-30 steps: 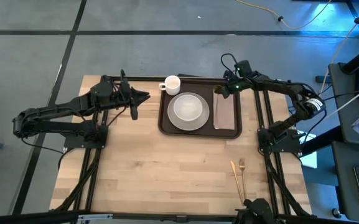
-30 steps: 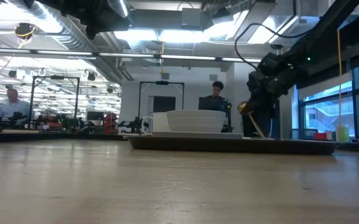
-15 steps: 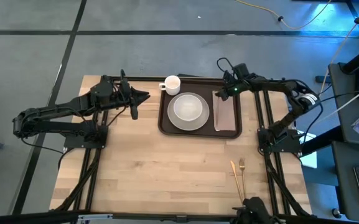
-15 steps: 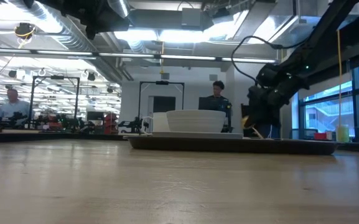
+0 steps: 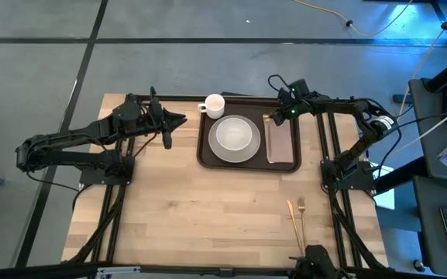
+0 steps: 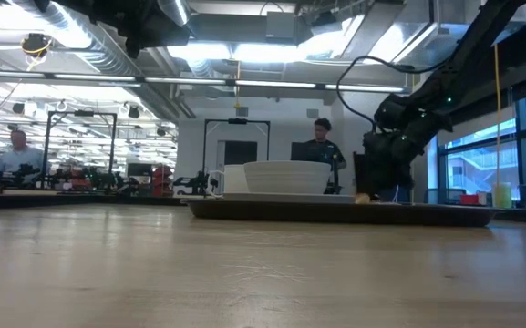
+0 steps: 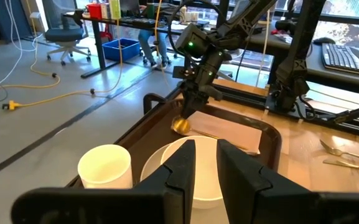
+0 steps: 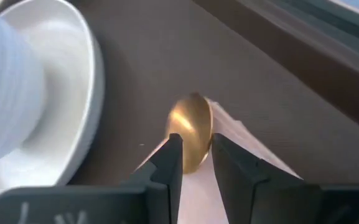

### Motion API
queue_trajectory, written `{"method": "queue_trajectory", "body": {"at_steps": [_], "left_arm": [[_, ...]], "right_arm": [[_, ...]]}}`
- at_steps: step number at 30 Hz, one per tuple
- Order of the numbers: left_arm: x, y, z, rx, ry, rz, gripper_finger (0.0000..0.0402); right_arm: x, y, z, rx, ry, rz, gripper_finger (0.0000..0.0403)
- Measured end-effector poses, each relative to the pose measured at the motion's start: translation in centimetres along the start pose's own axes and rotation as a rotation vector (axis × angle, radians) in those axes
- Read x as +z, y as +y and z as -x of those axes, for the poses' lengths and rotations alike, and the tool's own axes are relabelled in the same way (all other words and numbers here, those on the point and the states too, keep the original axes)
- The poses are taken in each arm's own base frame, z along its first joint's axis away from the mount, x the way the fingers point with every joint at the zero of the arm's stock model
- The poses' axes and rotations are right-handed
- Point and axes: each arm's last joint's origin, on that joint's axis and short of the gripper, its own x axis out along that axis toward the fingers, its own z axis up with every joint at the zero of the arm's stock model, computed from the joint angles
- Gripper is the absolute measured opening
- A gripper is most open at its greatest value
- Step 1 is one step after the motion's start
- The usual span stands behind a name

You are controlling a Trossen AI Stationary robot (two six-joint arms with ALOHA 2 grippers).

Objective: Set up tray
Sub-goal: Put the gold spoon to the right of the gray plate on the brown napkin on the black serving tray, then put the gold fork to the right of the gold spoon on the brown napkin on the black serving tray

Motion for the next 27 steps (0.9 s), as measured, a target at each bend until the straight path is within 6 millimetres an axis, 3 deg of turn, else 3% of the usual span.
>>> {"method": "queue_trajectory", "body": {"at_steps": [10,17,22,27], "left_arm": [[0.0,0.1,0.0,0.024,-0.002,0.0,0.0059],[0.0,0.1,0.0,0.024,-0.002,0.0,0.0059],[0.0,0.1,0.0,0.024,-0.002,-0.001,0.0059],[0.2,0.1,0.0,0.022,-0.02,-0.023,0.0059]], "right_arm": [[0.1,0.0,0.2,-0.048,-0.008,-0.05,0.0091],[1.6,1.7,3.6,-0.031,-0.144,-0.09,0.0091],[2.3,5.6,7.3,0.09,-0.227,0.1,0.0089],[2.3,11.1,10.8,-0.066,-0.134,0.169,0.0075]]}}
